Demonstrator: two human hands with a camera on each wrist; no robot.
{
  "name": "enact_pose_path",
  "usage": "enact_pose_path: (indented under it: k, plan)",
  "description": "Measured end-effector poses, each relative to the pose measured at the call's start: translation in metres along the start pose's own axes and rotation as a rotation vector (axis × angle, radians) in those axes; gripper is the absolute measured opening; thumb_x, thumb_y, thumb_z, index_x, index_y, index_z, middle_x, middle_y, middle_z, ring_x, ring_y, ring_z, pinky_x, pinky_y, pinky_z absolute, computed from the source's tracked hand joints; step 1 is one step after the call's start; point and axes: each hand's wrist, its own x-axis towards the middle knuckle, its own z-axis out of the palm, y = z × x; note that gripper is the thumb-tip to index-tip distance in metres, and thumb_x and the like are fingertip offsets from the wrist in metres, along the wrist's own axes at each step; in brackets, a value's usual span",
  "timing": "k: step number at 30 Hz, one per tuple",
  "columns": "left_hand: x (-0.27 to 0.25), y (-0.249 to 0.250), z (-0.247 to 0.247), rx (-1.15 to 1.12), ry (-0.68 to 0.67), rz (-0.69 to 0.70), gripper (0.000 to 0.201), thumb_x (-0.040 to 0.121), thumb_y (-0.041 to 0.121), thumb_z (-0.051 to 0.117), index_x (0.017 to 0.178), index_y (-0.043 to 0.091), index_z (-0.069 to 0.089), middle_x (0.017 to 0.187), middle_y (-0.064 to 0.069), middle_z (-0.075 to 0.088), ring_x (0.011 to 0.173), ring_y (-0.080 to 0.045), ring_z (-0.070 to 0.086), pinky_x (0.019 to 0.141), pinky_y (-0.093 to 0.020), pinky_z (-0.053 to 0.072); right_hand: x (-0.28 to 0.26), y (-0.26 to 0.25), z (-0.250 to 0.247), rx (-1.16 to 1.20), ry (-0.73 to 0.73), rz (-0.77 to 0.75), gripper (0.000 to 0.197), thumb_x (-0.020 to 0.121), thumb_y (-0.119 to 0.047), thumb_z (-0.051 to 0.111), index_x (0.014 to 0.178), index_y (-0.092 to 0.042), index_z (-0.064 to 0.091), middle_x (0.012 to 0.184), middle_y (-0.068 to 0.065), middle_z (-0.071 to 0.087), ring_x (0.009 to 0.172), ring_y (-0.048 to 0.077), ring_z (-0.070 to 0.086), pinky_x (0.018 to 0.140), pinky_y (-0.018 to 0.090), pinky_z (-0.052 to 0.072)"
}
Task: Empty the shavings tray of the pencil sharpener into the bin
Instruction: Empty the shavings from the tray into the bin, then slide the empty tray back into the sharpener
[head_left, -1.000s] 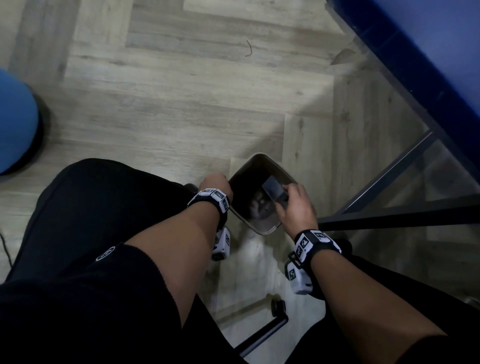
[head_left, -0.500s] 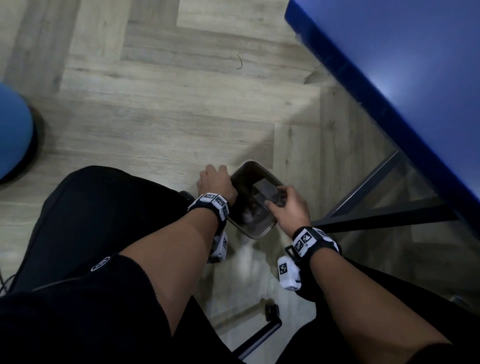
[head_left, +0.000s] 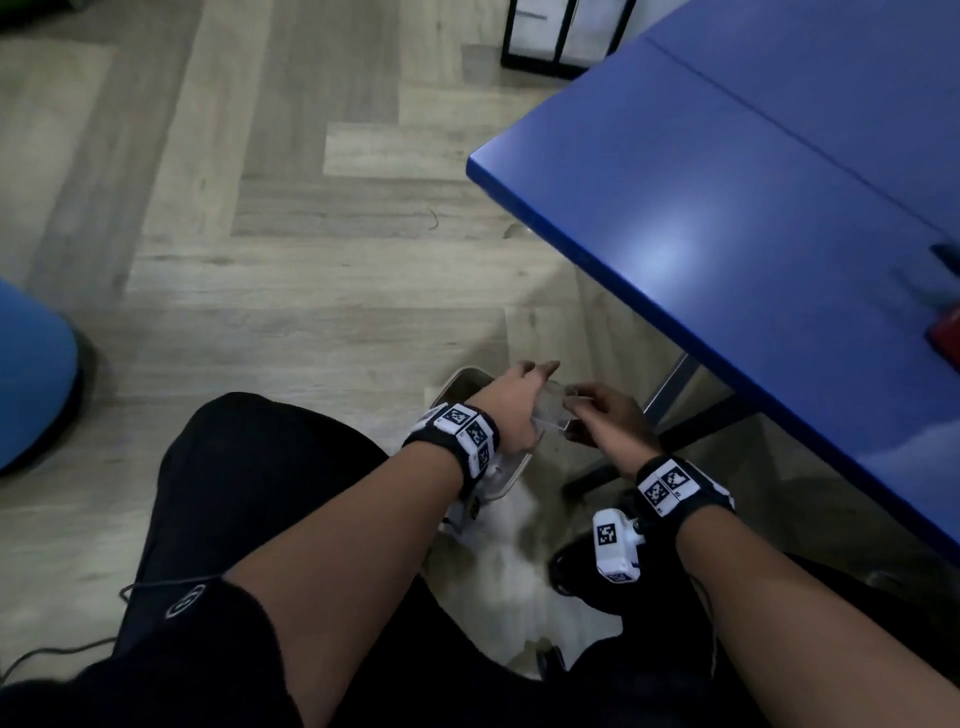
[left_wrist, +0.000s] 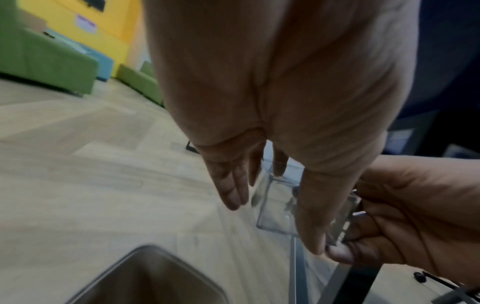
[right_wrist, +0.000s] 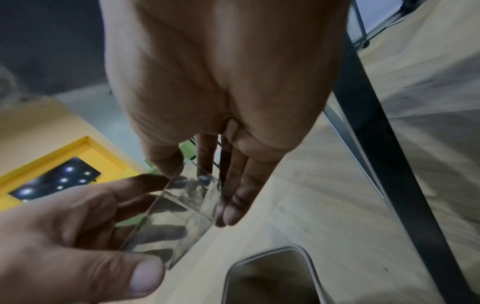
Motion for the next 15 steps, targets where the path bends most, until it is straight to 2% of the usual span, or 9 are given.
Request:
enact_pose_path:
  k: [3,4,6,7,9,11,13,15]
  plan:
    - [-0.019,0.025,-0.022,0.134,0.017,0.055,0.085,0.076,0.021,0.083,0.152,0.016,0.046,0.145,-0.011,0.054,0.132,-0.029,0.056,0.108,-0.034,0.047,-0.027,-0.016,-0.017,0.072,-0.043,-0.013,0.013,0.1,-0.016,0.07,0.1,-0.022,0.082,0.102,0.023,0.077,0.079,0.026,0.076,0.081,0.041,0.066]
    - [-0.026,0.033,-0.029,0.164,0.023,0.073,0.073,0.076,0.022,0.083,0.143,0.014,0.055,0.137,-0.011,0.061,0.125,-0.029,0.061,0.102,-0.034,0.05,-0.037,-0.022,-0.021,0.092,-0.054,-0.022,0.015,0.101,-0.015,0.069,0.099,-0.022,0.083,0.1,0.021,0.076,0.077,0.025,0.076,0.082,0.042,0.066]
    - [-0.04,0.049,-0.04,0.241,0.025,0.106,0.059,0.075,0.027,0.084,0.128,0.016,0.062,0.124,-0.008,0.068,0.113,-0.028,0.066,0.092,-0.031,0.054,-0.059,-0.032,-0.029,0.108,-0.076,-0.05,0.016,0.102,-0.015,0.067,0.103,-0.019,0.083,0.097,0.015,0.075,0.074,0.023,0.077,0.087,0.048,0.067]
    - [-0.048,0.055,-0.044,0.282,0.022,0.115,0.058,0.074,0.032,0.085,0.125,0.019,0.063,0.12,-0.005,0.069,0.108,-0.026,0.067,0.089,-0.031,0.054,-0.071,-0.037,-0.032,0.118,-0.093,-0.067,0.016,0.103,-0.015,0.066,0.109,-0.017,0.081,0.099,0.012,0.075,0.076,0.025,0.078,0.09,0.05,0.066]
    - [-0.063,0.067,-0.051,0.315,0.007,0.123,0.059,0.072,0.039,0.086,0.123,0.023,0.063,0.116,0.0,0.069,0.102,-0.023,0.067,0.087,-0.031,0.055,-0.095,-0.044,-0.038,0.159,-0.151,-0.089,0.022,0.102,-0.018,0.068,0.122,-0.02,0.077,0.114,0.01,0.076,0.098,0.032,0.08,0.096,0.052,0.064]
    - [-0.08,0.078,-0.061,0.344,-0.004,0.142,0.061,0.069,0.044,0.086,0.123,0.026,0.063,0.114,0.003,0.067,0.099,-0.021,0.066,0.085,-0.031,0.056,-0.119,-0.05,-0.047,0.141,-0.226,-0.146,0.041,0.096,-0.02,0.074,0.136,-0.025,0.069,0.133,0.002,0.072,0.121,0.026,0.073,0.103,0.048,0.061]
    - [-0.096,0.088,-0.072,0.394,-0.005,0.171,0.064,0.067,0.048,0.087,0.122,0.027,0.063,0.112,0.005,0.067,0.096,-0.018,0.065,0.082,-0.031,0.056,-0.142,-0.056,-0.056,0.037,-0.277,-0.229,0.061,0.092,-0.014,0.081,0.148,-0.024,0.058,0.141,-0.003,0.065,0.127,0.017,0.069,0.107,0.04,0.058]
    - [-0.114,0.103,-0.082,0.433,-0.013,0.204,0.067,0.064,0.052,0.087,0.122,0.028,0.063,0.113,0.007,0.067,0.094,-0.015,0.065,0.08,-0.03,0.057,-0.164,-0.063,-0.064,-0.012,-0.276,-0.268,0.075,0.086,-0.014,0.088,0.15,-0.026,0.051,0.144,-0.006,0.06,0.122,0.015,0.071,0.105,0.033,0.058]
